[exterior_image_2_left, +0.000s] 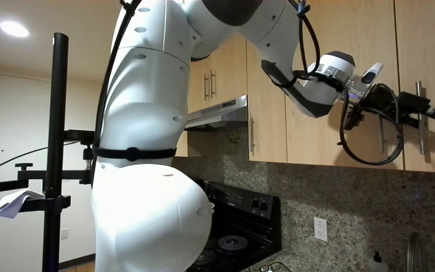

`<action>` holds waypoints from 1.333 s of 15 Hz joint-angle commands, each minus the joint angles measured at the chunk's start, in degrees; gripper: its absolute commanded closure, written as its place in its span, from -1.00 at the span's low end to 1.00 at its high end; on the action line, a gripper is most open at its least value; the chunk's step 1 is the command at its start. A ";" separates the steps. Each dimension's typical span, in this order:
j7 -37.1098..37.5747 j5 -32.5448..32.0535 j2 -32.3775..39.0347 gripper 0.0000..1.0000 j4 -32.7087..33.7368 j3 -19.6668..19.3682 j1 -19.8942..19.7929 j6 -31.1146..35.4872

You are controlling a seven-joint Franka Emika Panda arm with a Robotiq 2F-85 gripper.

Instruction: Open the right upper cabinet door

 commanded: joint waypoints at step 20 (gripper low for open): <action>8.01 0.19 -4.08 -1.00 -5.54 -2.23 -1.60 -3.60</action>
